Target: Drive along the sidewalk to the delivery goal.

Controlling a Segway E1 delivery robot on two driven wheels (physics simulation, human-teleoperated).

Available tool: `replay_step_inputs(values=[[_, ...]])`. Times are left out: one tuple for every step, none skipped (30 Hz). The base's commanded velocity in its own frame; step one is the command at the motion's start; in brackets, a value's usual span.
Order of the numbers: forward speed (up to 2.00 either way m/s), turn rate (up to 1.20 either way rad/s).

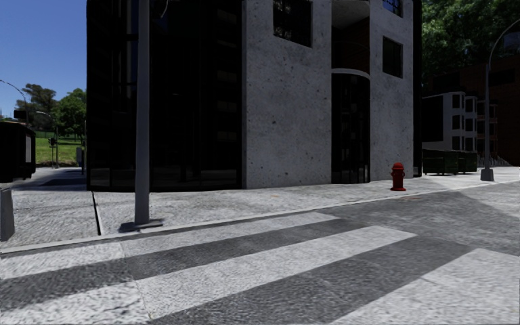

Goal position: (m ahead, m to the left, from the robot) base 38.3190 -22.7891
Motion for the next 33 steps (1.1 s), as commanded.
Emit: replay_step_inputs(values=[[2.0, 0.0], [2.0, 0.0], [2.0, 0.0], [2.0, 0.0], [2.0, 0.0], [2.0, 0.0], [2.0, 0.0], [2.0, 0.0], [2.0, 0.0], [2.0, 0.0], [2.0, 0.0], [2.0, 0.0], [2.0, 0.0], [2.0, 0.0], [2.0, 0.0], [2.0, 0.0], [2.0, 0.0], [2.0, 0.0], [2.0, 0.0], [2.0, 0.0], [2.0, 0.0], [2.0, 0.0], [2.0, 0.0], [2.0, 0.0], [2.0, 0.0], [2.0, 0.0], [2.0, 0.0], [2.0, 0.0], [2.0, 0.0], [2.0, 0.0], [2.0, 0.0], [2.0, 0.0], [2.0, 0.0]])
